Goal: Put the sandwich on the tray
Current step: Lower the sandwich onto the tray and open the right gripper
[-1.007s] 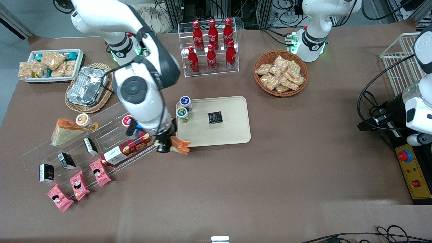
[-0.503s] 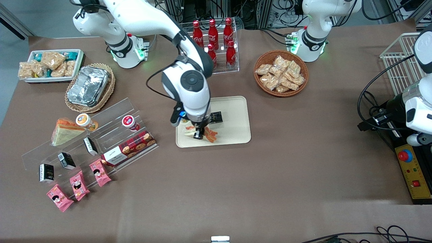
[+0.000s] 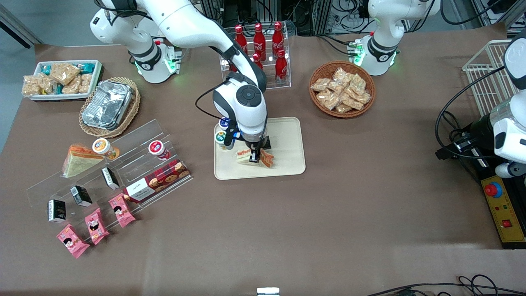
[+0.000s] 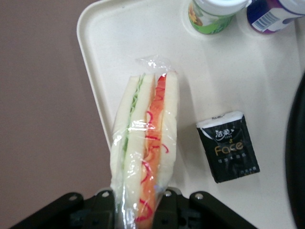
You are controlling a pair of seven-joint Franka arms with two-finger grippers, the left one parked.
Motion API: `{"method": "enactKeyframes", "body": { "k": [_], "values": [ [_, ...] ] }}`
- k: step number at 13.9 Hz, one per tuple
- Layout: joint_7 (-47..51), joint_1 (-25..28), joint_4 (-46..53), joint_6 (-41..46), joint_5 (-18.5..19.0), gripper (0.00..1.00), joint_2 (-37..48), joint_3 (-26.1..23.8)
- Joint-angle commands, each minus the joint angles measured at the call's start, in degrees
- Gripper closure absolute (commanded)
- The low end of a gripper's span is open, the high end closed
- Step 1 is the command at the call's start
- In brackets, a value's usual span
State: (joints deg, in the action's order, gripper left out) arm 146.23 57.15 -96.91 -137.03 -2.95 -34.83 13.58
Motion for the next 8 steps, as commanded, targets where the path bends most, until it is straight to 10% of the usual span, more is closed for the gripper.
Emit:
{"method": "enactKeyframes", "body": {
  "k": [1, 4, 8],
  "values": [
    [1.4, -0.3, -0.3, -1.2, 0.8, 0.6, 0.1, 0.7],
    [1.5, -0.5, 0.2, -1.1, 0.7, 0.0, -0.1, 0.6],
    [1.5, -0.4, 0.3, -1.0, 0.6, 0.0, 0.1, 0.7]
  ]
}}
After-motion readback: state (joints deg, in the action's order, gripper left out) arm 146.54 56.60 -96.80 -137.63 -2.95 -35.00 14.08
